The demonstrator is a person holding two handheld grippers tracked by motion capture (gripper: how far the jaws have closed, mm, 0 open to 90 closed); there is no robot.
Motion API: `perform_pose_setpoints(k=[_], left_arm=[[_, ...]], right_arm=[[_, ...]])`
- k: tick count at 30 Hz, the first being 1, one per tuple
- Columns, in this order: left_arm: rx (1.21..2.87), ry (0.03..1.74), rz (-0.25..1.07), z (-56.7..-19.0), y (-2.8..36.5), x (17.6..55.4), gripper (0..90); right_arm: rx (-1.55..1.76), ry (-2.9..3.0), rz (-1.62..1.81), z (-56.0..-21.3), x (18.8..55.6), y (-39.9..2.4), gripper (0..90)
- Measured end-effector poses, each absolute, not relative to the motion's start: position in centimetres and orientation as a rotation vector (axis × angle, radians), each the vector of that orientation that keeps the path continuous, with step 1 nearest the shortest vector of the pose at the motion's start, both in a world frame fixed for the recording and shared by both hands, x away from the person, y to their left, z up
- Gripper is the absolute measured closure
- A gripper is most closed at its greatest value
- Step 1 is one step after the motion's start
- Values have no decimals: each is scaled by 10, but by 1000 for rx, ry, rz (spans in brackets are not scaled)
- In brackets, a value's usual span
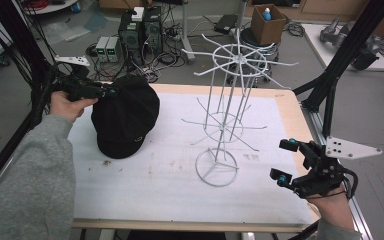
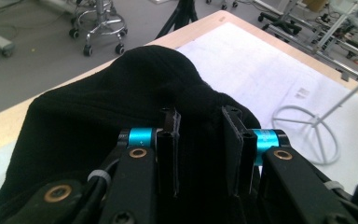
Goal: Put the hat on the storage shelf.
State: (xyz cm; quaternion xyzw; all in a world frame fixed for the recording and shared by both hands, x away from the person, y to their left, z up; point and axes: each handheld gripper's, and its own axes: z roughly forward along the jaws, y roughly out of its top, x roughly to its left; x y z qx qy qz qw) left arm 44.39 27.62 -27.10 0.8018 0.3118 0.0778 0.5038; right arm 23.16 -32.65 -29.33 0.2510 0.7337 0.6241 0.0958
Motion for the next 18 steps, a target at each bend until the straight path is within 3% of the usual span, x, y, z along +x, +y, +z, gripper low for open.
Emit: perform_pose_setpoints(k=[18], left_arm=[[1913,595,245,-210,276,390,699]], right_arm=[[772,2186,1834,-295,233,-324,6]])
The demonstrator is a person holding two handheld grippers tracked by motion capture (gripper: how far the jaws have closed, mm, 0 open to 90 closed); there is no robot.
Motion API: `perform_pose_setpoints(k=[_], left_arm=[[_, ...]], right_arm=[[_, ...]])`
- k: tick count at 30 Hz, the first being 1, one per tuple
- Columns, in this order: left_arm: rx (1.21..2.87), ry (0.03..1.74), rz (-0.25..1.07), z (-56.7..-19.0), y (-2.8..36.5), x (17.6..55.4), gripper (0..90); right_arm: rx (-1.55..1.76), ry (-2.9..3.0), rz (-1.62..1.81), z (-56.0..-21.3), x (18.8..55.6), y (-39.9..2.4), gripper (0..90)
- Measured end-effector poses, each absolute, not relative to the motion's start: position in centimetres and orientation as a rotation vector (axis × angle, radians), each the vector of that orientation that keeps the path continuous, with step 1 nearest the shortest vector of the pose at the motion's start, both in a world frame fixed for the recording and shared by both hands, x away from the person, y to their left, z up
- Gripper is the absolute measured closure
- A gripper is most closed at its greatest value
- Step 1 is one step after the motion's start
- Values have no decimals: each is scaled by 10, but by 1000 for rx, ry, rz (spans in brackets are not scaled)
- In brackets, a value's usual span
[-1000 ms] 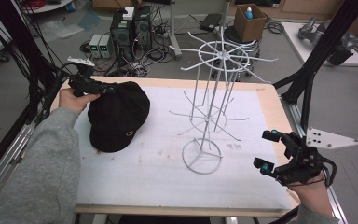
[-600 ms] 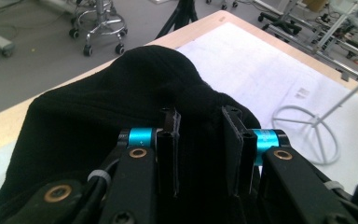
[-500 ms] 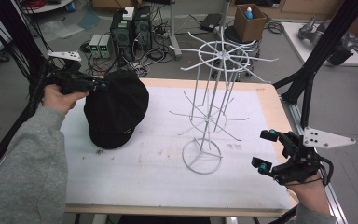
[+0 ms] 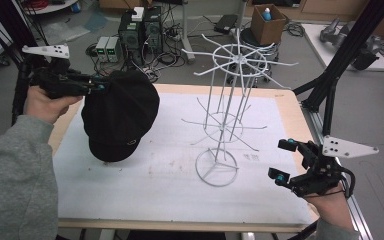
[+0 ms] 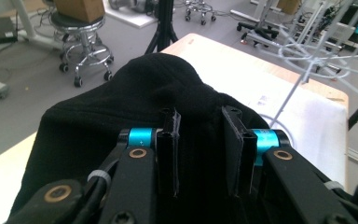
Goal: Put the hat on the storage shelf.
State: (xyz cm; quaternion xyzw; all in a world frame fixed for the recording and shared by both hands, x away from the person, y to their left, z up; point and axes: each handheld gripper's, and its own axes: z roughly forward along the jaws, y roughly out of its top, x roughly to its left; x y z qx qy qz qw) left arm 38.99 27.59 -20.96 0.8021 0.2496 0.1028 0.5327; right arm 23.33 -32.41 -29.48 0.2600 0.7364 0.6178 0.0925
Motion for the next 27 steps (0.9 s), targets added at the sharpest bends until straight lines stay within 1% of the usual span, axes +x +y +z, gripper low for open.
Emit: perform_pose_setpoints(k=[13,27], left_arm=[[1899,498,247,-161,272,355,698],[1877,471,283,-121,273,335,698]], right_arm=[[762,2189,1837,-294,233,-323,6],[761,2196,1835,-295,235,-323,6]])
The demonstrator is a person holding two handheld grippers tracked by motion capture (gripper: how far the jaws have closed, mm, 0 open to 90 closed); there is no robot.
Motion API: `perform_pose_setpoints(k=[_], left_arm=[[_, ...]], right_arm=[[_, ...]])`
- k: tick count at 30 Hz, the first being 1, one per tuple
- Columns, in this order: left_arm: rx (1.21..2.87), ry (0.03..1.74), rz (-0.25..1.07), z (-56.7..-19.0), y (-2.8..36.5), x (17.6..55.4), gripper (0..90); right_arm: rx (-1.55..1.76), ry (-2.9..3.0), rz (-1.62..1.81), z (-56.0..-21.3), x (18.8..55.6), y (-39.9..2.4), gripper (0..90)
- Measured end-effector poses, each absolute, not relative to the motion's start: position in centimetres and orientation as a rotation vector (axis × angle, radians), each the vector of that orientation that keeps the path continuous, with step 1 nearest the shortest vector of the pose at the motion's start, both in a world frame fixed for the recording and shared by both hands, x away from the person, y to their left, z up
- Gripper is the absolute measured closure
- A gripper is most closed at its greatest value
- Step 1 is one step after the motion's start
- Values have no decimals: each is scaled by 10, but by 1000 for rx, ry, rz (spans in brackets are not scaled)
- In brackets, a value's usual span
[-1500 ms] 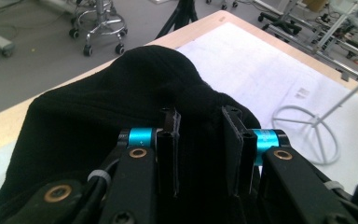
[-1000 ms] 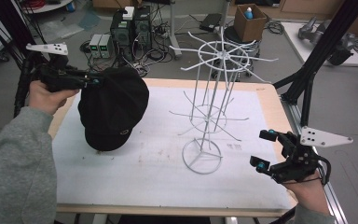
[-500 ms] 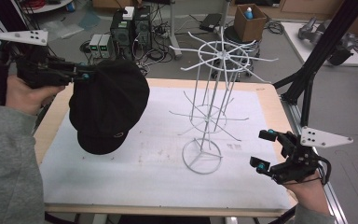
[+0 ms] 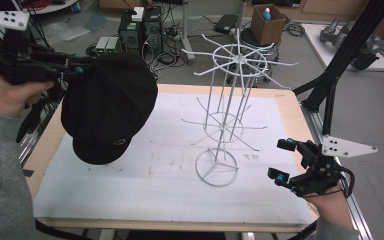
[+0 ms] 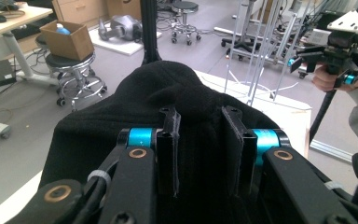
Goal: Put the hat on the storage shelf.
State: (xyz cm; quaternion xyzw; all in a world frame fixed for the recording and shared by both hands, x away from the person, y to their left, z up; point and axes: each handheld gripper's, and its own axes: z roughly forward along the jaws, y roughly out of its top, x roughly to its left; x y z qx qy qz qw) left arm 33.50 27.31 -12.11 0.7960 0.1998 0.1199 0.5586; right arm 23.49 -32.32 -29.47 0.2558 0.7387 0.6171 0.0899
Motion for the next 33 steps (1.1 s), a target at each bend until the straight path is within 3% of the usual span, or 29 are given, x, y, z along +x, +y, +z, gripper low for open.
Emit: perform_pose_setpoints(k=[33], left_arm=[[1832,349,326,-29,249,322,696]], right_arm=[[774,2165,1862,-296,236,-330,6]])
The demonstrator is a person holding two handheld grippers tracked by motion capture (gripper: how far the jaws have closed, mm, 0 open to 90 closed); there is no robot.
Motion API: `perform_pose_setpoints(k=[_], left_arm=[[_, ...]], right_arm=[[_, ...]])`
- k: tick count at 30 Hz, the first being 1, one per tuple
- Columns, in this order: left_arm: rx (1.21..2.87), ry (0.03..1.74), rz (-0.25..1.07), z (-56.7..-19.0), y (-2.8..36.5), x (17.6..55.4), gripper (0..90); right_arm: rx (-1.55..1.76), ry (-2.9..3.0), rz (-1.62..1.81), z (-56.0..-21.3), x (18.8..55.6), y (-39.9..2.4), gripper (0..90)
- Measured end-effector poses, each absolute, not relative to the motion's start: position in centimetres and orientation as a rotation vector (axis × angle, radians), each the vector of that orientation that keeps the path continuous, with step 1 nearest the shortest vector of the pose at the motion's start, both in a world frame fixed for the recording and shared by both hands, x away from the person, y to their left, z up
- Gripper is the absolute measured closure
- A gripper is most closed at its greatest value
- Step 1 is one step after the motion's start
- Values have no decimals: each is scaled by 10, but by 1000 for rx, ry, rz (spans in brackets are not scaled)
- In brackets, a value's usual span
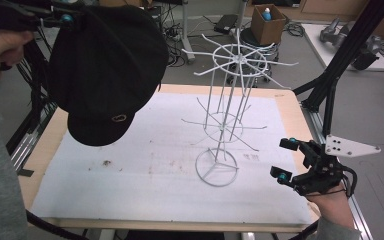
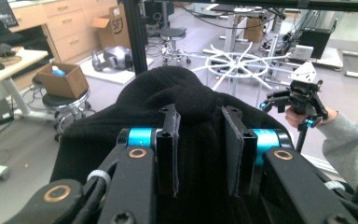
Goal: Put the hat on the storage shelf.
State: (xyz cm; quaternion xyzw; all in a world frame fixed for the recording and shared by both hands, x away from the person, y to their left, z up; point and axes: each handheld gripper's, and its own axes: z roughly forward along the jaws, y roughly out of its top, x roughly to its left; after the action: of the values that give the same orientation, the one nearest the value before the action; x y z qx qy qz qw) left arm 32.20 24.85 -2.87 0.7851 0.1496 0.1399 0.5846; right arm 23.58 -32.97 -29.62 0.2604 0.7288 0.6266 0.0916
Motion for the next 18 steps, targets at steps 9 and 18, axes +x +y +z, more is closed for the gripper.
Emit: perform_pose_setpoints(k=[9,18], left_arm=[[1827,312,324,-16,234,322,696],[1817,283,300,-14,219,330,694]], right_arm=[[777,2163,1858,-296,236,-331,6],[768,2146,1867,-295,233,-334,6]])
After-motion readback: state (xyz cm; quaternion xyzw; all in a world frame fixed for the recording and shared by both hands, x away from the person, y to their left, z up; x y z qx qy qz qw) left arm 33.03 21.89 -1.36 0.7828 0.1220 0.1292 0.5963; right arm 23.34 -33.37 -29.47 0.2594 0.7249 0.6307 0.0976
